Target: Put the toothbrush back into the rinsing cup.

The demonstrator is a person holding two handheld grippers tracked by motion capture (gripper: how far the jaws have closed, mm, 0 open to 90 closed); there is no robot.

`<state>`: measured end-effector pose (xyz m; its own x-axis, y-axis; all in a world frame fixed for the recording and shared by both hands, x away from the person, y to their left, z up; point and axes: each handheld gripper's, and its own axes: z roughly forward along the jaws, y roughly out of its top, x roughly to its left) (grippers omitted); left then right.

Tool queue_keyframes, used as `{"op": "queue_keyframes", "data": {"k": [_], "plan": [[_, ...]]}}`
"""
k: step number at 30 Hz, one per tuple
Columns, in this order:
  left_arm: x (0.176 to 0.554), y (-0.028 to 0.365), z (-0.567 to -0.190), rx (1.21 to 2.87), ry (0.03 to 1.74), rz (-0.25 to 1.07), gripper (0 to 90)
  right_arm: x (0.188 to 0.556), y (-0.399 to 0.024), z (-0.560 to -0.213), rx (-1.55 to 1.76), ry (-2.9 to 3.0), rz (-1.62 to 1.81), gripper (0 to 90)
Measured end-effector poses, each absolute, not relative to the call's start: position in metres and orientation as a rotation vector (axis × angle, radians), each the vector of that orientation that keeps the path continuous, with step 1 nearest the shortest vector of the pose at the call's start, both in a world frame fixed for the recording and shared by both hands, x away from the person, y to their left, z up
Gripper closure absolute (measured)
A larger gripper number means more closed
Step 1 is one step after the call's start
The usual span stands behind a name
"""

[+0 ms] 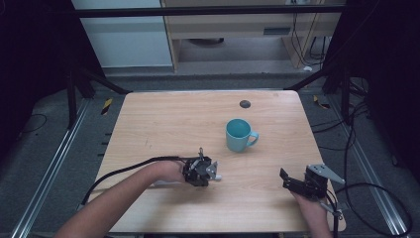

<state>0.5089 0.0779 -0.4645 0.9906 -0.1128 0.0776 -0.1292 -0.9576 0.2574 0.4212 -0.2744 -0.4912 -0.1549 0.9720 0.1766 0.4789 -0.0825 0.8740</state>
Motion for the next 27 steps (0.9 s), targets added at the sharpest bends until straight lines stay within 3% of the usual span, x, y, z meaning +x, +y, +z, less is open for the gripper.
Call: {"op": "queue_keyframes", "data": {"k": [16, 27], "plan": [[0.550, 0.095, -0.451, 2.858, 0.045, 0.182, 87.9, 0.421, -0.276, -0.491, 1.575, 1.654, 1.190, 0.6], [0.558, 0.123, -0.452, 2.843, 0.153, 0.217, 88.0, 0.421, -0.275, -0.492, 1.579, 1.658, 1.186, 0.6]]}}
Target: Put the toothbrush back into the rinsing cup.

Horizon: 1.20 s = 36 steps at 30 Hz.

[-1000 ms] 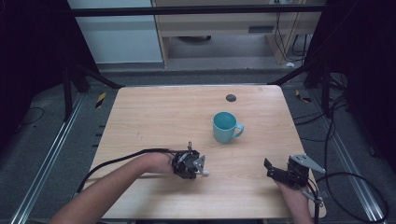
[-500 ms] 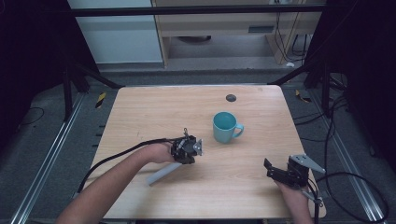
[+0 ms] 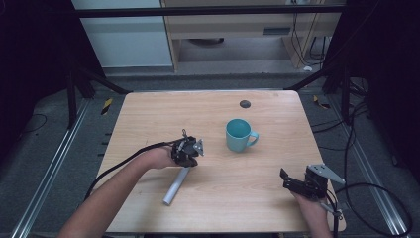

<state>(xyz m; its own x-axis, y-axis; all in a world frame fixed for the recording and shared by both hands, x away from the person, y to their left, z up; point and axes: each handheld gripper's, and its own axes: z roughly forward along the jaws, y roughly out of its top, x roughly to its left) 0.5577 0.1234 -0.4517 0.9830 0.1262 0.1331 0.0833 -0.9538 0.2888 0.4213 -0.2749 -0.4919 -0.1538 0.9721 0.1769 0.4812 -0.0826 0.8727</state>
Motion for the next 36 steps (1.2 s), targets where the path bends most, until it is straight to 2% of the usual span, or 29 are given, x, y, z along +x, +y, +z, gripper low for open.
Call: {"op": "queue_keyframes", "data": {"k": [17, 20, 22, 26, 27, 28, 29, 30, 33, 36], "plan": [[0.559, 0.140, -0.448, 2.748, 0.278, 0.215, 85.6, 0.421, -0.274, -0.492, 1.581, 1.660, 1.183, 0.6], [0.557, 0.141, -0.444, 2.728, 0.357, 0.215, 70.0, 0.422, -0.274, -0.492, 1.579, 1.662, 1.184, 0.6], [0.555, 0.142, -0.441, 2.708, 0.417, 0.208, 64.2, 0.422, -0.274, -0.492, 1.578, 1.663, 1.184, 0.6], [0.553, 0.146, -0.437, 2.671, 0.591, 0.208, 35.3, 0.422, -0.274, -0.492, 1.578, 1.668, 1.182, 0.6], [0.553, 0.147, -0.437, 2.668, 0.625, 0.206, 22.3, 0.421, -0.274, -0.492, 1.579, 1.667, 1.184, 0.6], [0.551, 0.147, -0.436, 2.667, 0.684, 0.201, 22.3, 0.421, -0.274, -0.492, 1.579, 1.667, 1.184, 0.6], [0.550, 0.148, -0.435, 2.668, 0.705, 0.224, 14.9, 0.421, -0.274, -0.492, 1.582, 1.668, 1.184, 0.6], [0.549, 0.148, -0.435, 2.670, 0.722, 0.242, 14.9, 0.421, -0.274, -0.492, 1.582, 1.668, 1.184, 0.6], [0.547, 0.151, -0.431, 2.649, 0.841, 0.218, 6.0, 0.421, -0.275, -0.492, 1.582, 1.669, 1.186, 0.6], [0.547, 0.154, -0.428, 2.618, 0.952, 0.226, 3.3, 0.421, -0.274, -0.492, 1.583, 1.670, 1.186, 0.6]]}}
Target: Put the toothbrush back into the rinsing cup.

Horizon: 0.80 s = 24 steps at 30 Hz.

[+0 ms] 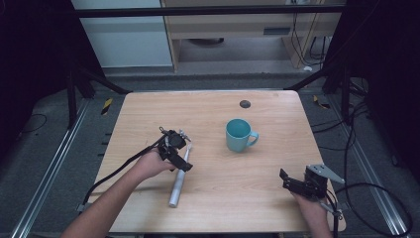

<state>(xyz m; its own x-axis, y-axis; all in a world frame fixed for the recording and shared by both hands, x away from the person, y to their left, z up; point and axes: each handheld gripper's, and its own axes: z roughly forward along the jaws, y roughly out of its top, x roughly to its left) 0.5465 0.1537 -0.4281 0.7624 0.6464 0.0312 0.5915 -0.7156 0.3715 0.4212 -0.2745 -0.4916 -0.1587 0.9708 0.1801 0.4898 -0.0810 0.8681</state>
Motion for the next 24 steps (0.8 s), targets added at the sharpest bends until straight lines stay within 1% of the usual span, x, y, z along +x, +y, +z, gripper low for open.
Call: {"op": "queue_keyframes", "data": {"k": [4, 11, 13, 15, 17, 19, 21, 24], "plan": [[0.546, 0.159, -0.425, 2.548, 1.108, 0.199, 3.4, 0.421, -0.274, -0.491, 1.584, 1.669, 1.191, 0.7], [0.543, 0.160, -0.431, 2.529, 1.370, 0.103, 3.8, 0.420, -0.273, -0.490, 1.577, 1.674, 1.202, 0.7], [0.542, 0.160, -0.434, 2.510, 1.452, 0.116, 3.9, 0.419, -0.274, -0.490, 1.575, 1.672, 1.206, 0.6], [0.541, 0.162, -0.437, 2.468, 1.516, 0.085, 3.9, 0.418, -0.275, -0.489, 1.579, 1.663, 1.213, 0.6], [0.540, 0.162, -0.442, 2.441, 1.601, 0.090, 3.8, 0.417, -0.276, -0.488, 1.582, 1.653, 1.221, 0.7], [0.538, 0.162, -0.445, 2.417, 1.658, 0.084, 3.8, 0.417, -0.277, -0.488, 1.583, 1.651, 1.224, 0.8], [0.535, 0.161, -0.446, 2.391, 1.684, 0.026, 3.8, 0.416, -0.277, -0.488, 1.584, 1.649, 1.228, 0.9], [0.532, 0.160, -0.446, 2.358, 1.723, -0.009, 3.7, 0.417, -0.276, -0.488, 1.578, 1.656, 1.232, 0.9]]}}
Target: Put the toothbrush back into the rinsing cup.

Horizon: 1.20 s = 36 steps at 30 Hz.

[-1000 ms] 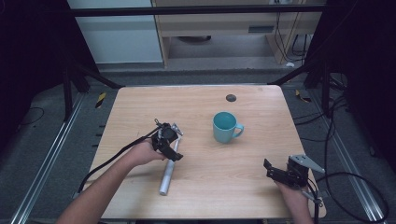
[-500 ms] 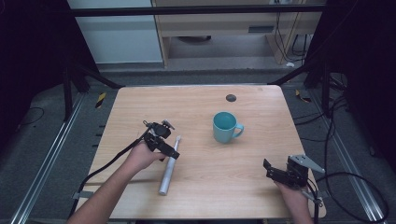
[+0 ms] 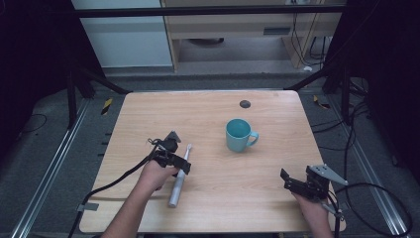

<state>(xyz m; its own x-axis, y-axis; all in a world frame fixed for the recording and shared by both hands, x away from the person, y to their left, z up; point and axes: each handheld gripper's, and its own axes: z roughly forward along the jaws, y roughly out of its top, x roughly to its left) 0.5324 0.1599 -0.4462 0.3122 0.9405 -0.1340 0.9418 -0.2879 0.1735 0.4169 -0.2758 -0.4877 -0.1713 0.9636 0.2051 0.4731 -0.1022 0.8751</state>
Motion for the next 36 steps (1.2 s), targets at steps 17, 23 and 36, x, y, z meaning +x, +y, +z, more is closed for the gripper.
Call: {"op": "queue_keyframes", "data": {"k": [17, 23, 36], "plan": [[0.525, 0.147, -0.461, 2.422, 1.808, 0.170, 16.9, 0.417, -0.276, -0.487, 1.576, 1.654, 1.245, 1.0], [0.525, 0.139, -0.459, 2.456, 1.761, 0.147, 29.2, 0.417, -0.277, -0.487, 1.575, 1.653, 1.244, 1.1], [0.533, 0.130, -0.463, 2.456, 1.797, 0.176, 45.4, 0.418, -0.277, -0.487, 1.578, 1.652, 1.248, 1.3]]}}
